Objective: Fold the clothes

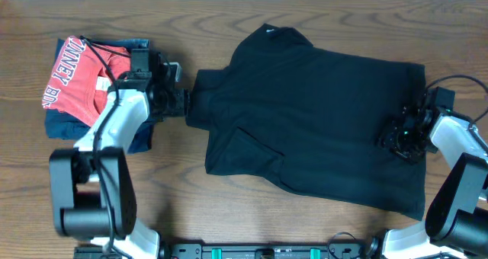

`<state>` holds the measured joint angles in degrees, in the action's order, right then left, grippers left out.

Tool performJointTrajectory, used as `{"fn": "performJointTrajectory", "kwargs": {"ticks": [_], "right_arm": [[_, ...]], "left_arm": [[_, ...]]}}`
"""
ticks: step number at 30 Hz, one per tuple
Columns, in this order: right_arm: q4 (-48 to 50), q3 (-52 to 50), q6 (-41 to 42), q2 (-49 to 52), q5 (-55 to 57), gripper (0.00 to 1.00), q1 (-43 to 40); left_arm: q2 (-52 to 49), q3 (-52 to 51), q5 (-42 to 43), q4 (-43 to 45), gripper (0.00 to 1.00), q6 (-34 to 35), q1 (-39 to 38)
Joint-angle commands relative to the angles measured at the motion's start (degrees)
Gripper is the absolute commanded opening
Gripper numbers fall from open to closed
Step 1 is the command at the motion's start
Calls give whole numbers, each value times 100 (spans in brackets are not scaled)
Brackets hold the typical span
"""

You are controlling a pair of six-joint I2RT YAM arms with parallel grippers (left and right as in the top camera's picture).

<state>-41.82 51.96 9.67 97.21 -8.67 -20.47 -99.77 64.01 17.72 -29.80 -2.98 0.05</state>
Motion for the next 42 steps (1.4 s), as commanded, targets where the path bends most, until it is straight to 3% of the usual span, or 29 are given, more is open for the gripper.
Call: {"fn": "performJointTrajectory", "kwargs": {"ticks": [1,5,8,12,17,24,38,42], "right_arm": [[-181,319,59,-107,74,57,-160],[-299,699,57,-577,-549,59,-385],[-278,769,55,-960,-1222,59,-426],[-391,769,-31,-1419,-1670,59,-339],[-909,750,-286,-1631,-1641,61,33],[-713,269,-70,-1344,-935,50,627],[721,-1060,101,-868,-953,50,968],[761,-1088,101,-868,-953,51,968]], "left_arm": [[498,129,-20,-192,61,33,17],[839,127,-20,-197,62,46,7],[807,114,-20,214,52,13,-55],[507,101,-22,874,52,-129,-205],[-199,101,-20,1825,55,-219,-330],[-1088,101,-22,2920,59,-216,-341],[-1676,101,216,3609,59,-214,-341],[-1696,101,761,3816,55,-212,-341]]}}
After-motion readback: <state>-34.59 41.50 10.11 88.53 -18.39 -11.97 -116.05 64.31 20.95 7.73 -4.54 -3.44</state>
